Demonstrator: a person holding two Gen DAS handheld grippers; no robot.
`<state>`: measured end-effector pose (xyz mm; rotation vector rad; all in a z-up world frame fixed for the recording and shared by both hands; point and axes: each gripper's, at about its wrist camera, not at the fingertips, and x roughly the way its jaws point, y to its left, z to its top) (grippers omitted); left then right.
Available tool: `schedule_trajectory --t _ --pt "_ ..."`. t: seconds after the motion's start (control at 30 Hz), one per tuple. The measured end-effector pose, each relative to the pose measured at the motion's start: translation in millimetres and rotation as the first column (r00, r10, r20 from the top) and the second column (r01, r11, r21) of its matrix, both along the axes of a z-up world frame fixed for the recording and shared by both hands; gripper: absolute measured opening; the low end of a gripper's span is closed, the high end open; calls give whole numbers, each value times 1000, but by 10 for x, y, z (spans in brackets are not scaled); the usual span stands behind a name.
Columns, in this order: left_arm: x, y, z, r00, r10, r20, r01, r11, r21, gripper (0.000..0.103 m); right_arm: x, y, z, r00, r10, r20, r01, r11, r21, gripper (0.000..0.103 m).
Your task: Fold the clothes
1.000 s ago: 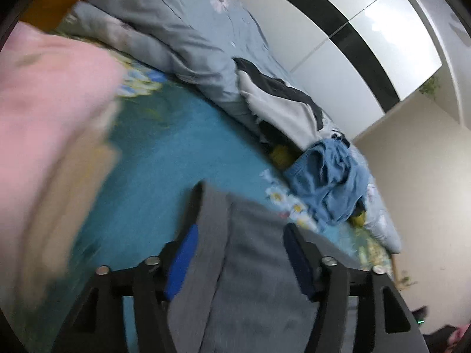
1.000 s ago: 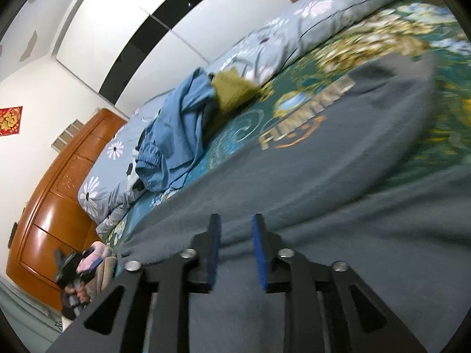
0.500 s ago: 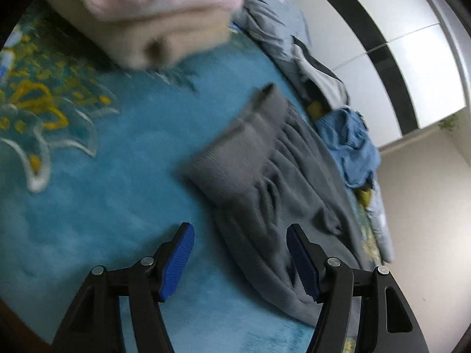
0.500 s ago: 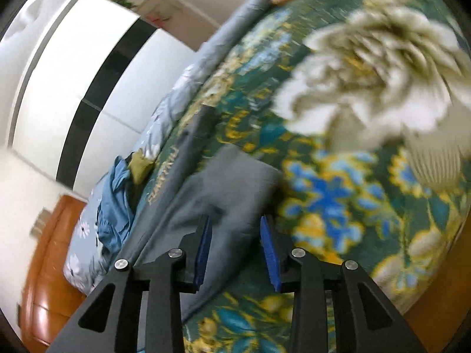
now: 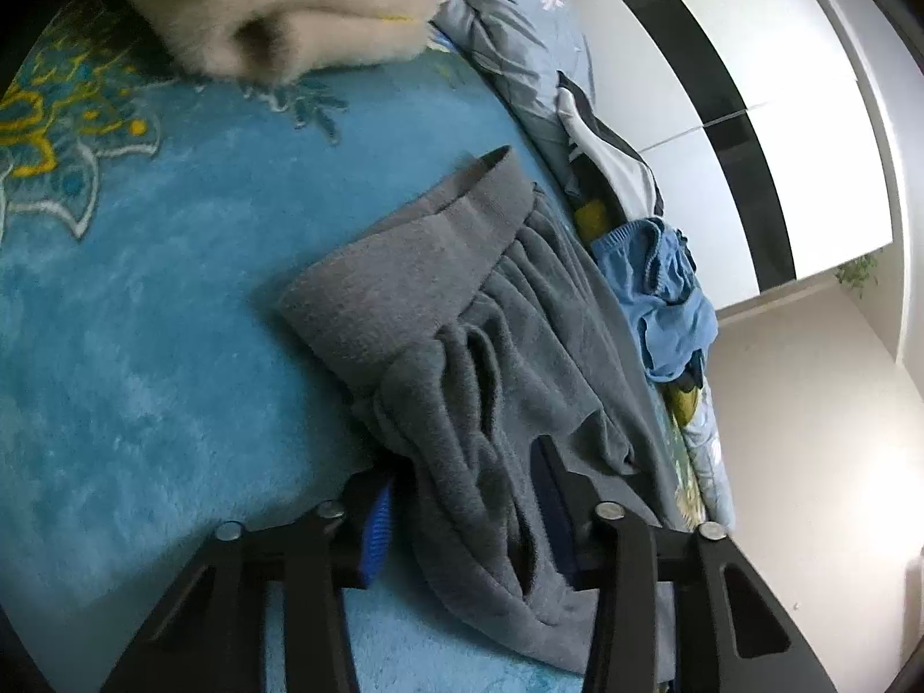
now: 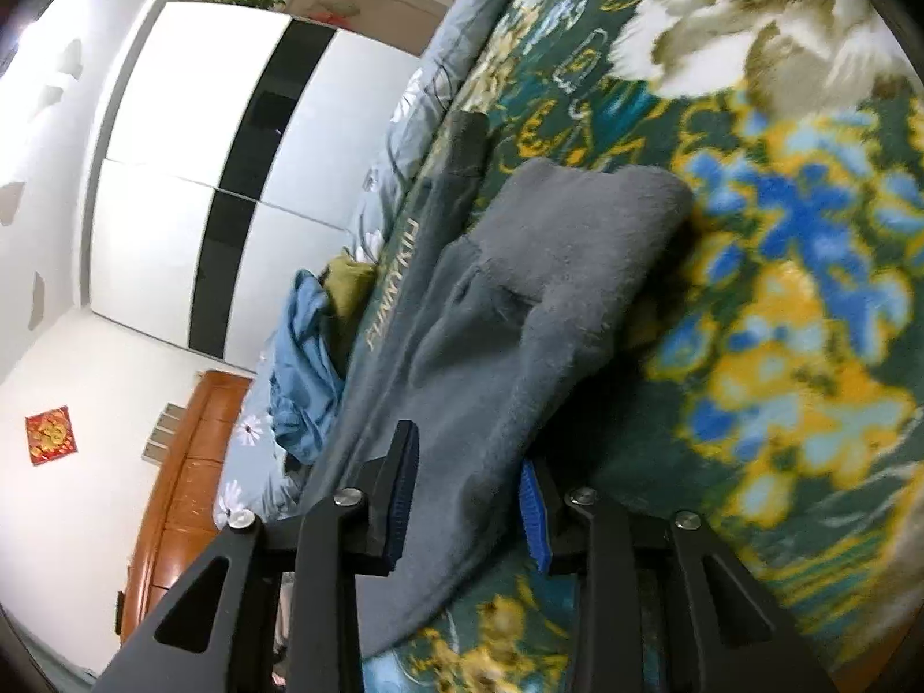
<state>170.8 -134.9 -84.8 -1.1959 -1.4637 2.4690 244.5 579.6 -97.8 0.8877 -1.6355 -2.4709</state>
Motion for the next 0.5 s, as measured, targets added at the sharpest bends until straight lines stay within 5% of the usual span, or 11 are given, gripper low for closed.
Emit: schedule_trajectory --t 0.07,0.17,0.33,0.5 --pt "19 -22 -16 1000 12 7 -12 1000 1 25 -6 -7 -19 1000 -16 -15 15 1000 -26 7" --pt "72 -77 4 999 34 -15 -33 999 22 15 -27 20 10 999 -31 -41 29 998 -53 7" --pt "175 -122 263 992 52 -116 -46 997 57 13 -12 92 307 990 -32 -138 21 997 -75 5" --pt "399 -177 558 974 56 -219 -42 997 68 13 176 87 739 962 -9 -274 11 1000 4 3"
